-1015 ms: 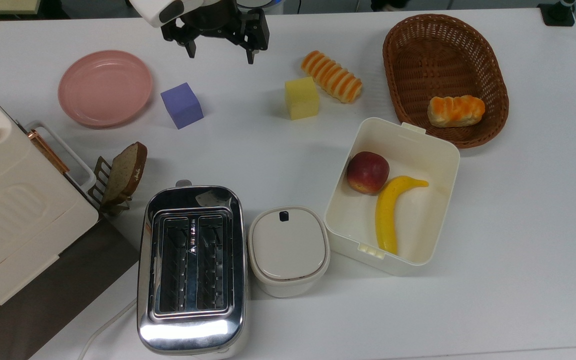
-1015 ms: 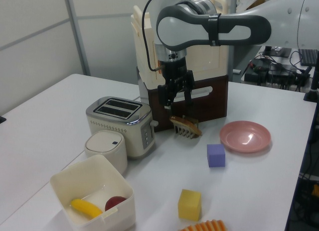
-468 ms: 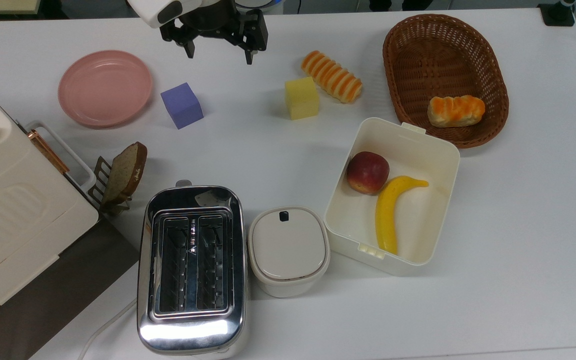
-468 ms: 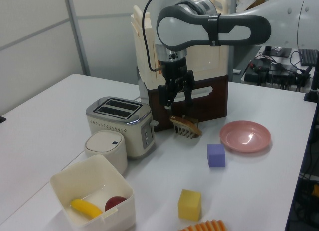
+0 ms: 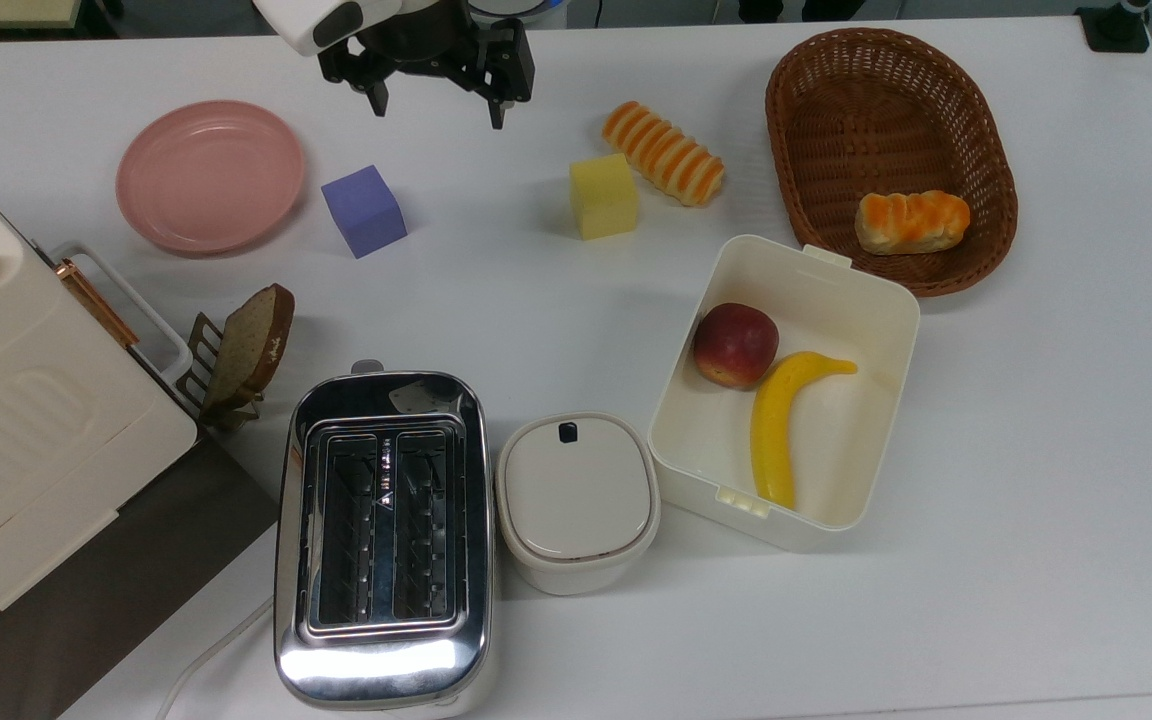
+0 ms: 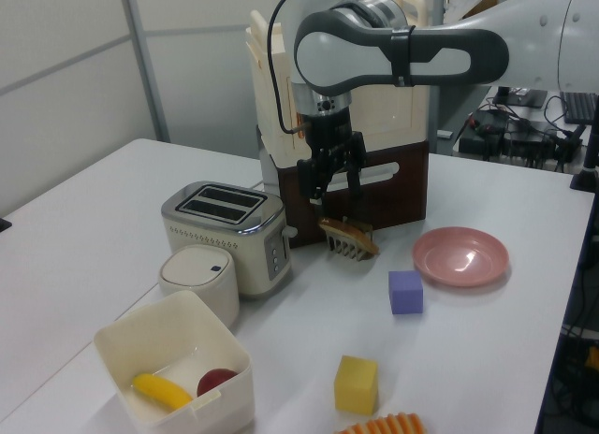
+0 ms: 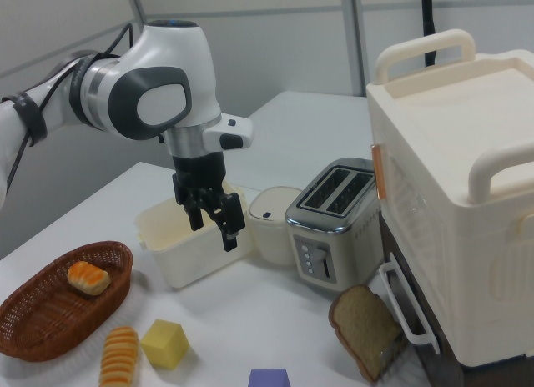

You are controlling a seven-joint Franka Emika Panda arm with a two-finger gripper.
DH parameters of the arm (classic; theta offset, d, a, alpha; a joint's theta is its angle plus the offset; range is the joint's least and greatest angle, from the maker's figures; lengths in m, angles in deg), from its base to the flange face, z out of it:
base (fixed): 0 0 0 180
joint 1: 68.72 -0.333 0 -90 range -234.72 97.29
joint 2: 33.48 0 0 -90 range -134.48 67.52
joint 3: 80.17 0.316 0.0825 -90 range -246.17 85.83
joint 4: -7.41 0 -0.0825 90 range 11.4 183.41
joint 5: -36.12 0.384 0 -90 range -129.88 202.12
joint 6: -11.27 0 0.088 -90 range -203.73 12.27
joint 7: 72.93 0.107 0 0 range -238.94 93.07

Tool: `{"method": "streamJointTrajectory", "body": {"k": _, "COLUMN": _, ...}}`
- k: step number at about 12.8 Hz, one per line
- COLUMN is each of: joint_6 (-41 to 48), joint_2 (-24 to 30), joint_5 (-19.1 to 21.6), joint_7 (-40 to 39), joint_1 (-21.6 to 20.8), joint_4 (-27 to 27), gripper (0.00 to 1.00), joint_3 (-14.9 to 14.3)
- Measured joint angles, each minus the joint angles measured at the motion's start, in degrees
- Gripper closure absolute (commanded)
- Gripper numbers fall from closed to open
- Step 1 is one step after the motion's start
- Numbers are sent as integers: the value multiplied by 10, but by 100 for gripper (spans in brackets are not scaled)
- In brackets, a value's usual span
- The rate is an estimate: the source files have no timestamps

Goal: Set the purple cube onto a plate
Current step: 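Move the gripper down to the purple cube and close on it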

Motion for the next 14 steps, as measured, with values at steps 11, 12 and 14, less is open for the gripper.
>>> {"method": "streamJointTrajectory", "body": {"k": 11, "joint_6": -2, "joint_2": -1, "joint_5": -33, "joint_7": -143, "joint_1": 30, "joint_4": 60, "gripper": 0, "joint_3": -18}}
{"method": "streamJointTrajectory", "body": {"k": 12, "joint_6": -13, "joint_2": -1, "joint_5": -33, "joint_7": -189, "joint_1": 31, "joint_4": 81, "gripper": 0, "joint_3": -37}}
{"method": "streamJointTrajectory", "body": {"k": 14, "joint_6": -73, "joint_2": 1, "joint_5": -35, "joint_7": -270, "joint_1": 29, "joint_4": 143, "gripper": 0, "joint_3": -64}}
